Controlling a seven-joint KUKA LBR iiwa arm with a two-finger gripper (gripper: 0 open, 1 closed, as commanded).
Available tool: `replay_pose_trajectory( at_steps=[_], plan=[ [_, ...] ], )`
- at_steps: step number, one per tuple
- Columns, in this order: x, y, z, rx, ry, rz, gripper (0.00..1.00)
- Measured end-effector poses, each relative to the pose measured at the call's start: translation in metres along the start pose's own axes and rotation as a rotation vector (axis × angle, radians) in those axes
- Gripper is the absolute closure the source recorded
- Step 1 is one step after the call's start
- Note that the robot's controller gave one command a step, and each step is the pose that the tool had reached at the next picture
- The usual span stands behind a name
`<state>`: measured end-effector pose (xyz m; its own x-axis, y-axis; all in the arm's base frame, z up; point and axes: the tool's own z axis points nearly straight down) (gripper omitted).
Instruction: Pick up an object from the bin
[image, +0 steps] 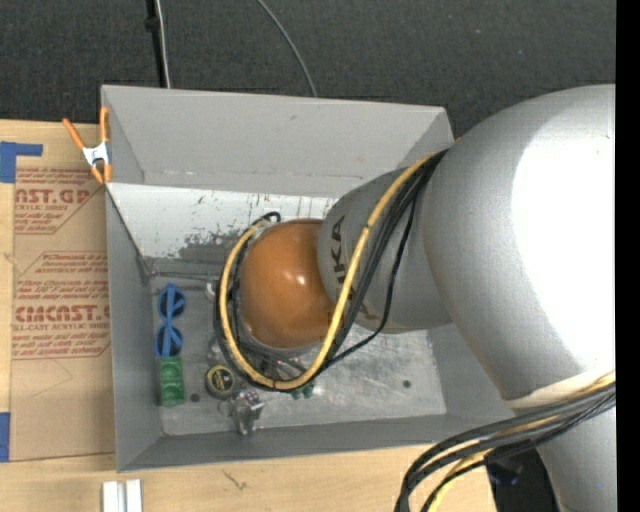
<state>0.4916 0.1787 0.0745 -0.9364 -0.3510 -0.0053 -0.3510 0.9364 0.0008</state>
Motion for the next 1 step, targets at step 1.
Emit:
replay_pose_trajectory(
  at_steps=[1],
  plan=[
    [-0.0030,-0.0337,0.0009,-0.003,-0.005,0.024,0.00]
  ],
)
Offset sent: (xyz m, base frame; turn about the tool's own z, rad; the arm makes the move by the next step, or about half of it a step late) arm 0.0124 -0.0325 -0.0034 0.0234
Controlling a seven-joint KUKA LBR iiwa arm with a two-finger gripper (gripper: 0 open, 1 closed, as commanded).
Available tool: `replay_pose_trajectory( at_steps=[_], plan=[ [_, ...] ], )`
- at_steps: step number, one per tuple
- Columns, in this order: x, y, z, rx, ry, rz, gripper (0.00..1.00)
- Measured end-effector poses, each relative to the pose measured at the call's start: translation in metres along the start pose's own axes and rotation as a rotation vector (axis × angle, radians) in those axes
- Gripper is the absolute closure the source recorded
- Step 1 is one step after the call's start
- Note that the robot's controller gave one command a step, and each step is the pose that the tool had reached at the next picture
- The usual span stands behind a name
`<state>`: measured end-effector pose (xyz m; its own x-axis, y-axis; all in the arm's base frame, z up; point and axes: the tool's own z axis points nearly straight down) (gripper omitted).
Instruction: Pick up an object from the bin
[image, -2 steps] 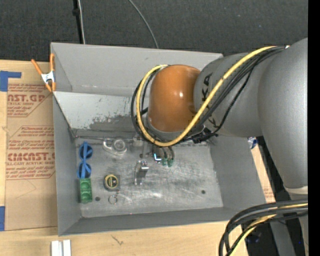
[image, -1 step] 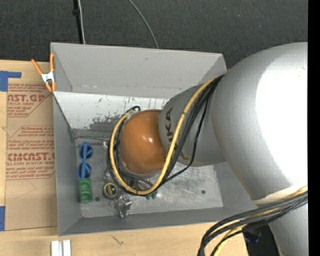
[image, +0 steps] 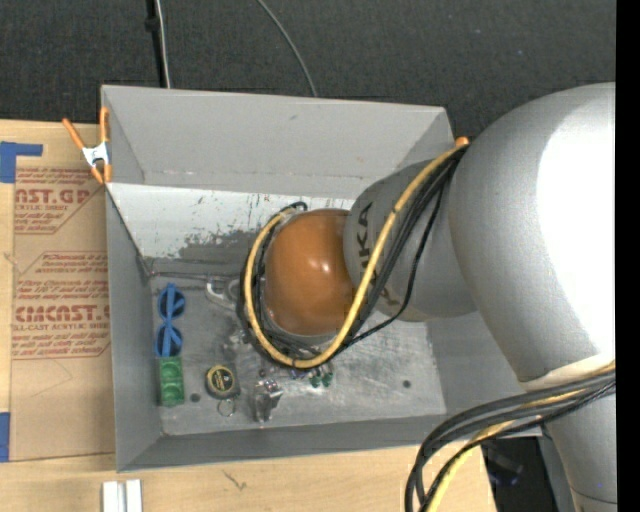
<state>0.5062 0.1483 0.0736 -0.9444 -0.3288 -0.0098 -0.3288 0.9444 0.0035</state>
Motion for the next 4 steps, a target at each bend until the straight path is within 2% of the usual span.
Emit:
replay_pose_trajectory(
  at_steps=[1,2,3,4],
  plan=[
    [-0.016,0.053,0.000,0.001,0.005,-0.141,0.00],
    [0.008,-0.034,0.000,0.001,-0.006,-0.140,0.00],
    [-0.073,0.025,-0.008,0.000,0.003,0.021,0.00],
    [-0.067,0.082,0.003,0.003,0.004,-0.131,0.00]
  ],
)
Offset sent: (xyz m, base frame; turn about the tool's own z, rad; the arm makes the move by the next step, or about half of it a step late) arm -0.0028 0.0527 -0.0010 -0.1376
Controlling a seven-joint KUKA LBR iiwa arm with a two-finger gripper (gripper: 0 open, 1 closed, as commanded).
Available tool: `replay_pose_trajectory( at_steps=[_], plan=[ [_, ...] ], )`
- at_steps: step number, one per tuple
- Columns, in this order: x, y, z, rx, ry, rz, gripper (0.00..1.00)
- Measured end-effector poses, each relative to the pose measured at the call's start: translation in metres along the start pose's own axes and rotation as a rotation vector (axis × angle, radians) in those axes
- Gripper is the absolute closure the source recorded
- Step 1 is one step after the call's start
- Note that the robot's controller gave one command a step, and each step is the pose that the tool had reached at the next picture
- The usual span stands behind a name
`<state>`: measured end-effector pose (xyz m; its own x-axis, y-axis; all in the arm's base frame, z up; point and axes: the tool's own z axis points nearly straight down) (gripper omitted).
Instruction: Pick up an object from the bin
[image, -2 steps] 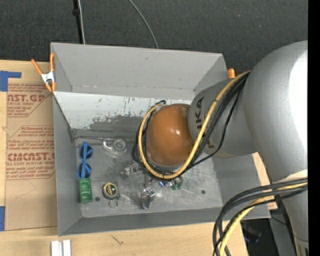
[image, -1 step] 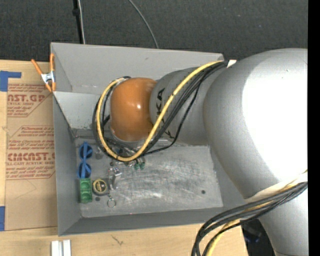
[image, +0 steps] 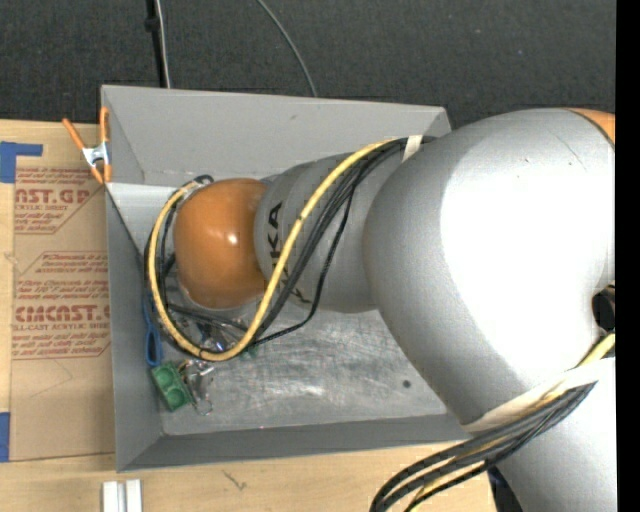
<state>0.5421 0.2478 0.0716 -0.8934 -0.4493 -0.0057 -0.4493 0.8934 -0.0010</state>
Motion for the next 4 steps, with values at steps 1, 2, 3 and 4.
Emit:
replay_pose_trajectory(
  at_steps=[1,2,3,4],
  plan=[
    [-0.001,0.000,-0.002,-0.003,-0.002,0.001,1.00],
    [-0.012,-0.017,-0.013,-0.002,0.003,-0.113,1.00],
    [-0.024,-0.030,-0.168,0.000,-0.006,-0.140,1.00],
    [-0.010,-0.033,-0.235,-0.001,-0.002,-0.420,1.00]
  ],
)
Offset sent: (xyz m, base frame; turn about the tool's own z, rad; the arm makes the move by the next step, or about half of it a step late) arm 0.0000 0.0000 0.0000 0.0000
